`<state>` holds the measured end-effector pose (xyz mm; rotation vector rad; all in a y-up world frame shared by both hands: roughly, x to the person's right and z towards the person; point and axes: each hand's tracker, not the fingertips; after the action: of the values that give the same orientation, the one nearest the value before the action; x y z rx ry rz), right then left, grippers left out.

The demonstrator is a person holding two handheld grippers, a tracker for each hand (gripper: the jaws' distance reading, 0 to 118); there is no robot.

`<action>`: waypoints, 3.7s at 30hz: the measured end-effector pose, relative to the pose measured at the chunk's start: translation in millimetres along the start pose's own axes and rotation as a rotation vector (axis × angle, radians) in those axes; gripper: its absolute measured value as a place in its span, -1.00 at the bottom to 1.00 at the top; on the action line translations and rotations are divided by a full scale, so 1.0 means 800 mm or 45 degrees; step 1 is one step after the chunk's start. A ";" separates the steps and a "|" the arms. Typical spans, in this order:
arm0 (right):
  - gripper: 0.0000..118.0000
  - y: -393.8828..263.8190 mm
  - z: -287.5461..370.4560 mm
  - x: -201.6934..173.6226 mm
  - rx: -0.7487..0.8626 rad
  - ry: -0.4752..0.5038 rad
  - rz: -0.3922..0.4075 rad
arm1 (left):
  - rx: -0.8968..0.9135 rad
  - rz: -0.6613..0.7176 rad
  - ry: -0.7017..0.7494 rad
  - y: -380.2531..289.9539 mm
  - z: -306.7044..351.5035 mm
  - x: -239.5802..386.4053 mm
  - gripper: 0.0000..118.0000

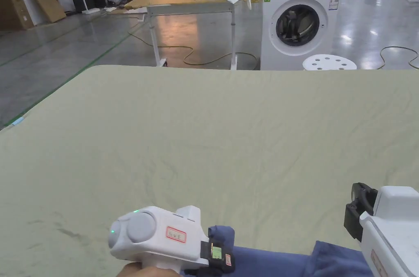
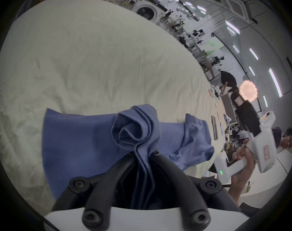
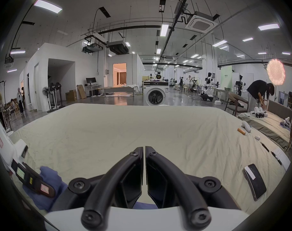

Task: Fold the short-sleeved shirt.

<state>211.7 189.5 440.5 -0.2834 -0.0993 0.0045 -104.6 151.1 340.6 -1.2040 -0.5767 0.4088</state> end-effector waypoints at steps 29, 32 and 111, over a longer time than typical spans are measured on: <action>-0.97 -0.011 0.011 0.020 -0.044 -0.021 -0.015 | 0.076 0.004 -0.081 -0.013 0.002 0.046 0.01; -0.97 -0.012 0.015 0.026 -0.045 -0.030 -0.026 | 0.121 -0.032 -0.101 -0.012 0.017 0.049 -0.06; -0.97 -0.005 0.027 0.031 -0.029 -0.009 -0.022 | 0.373 -0.073 0.014 -0.007 0.214 -0.093 -0.88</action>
<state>234.1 192.5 464.9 -0.3051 -0.1086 -0.0132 -268.3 234.3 373.5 -0.9070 -0.5203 0.4219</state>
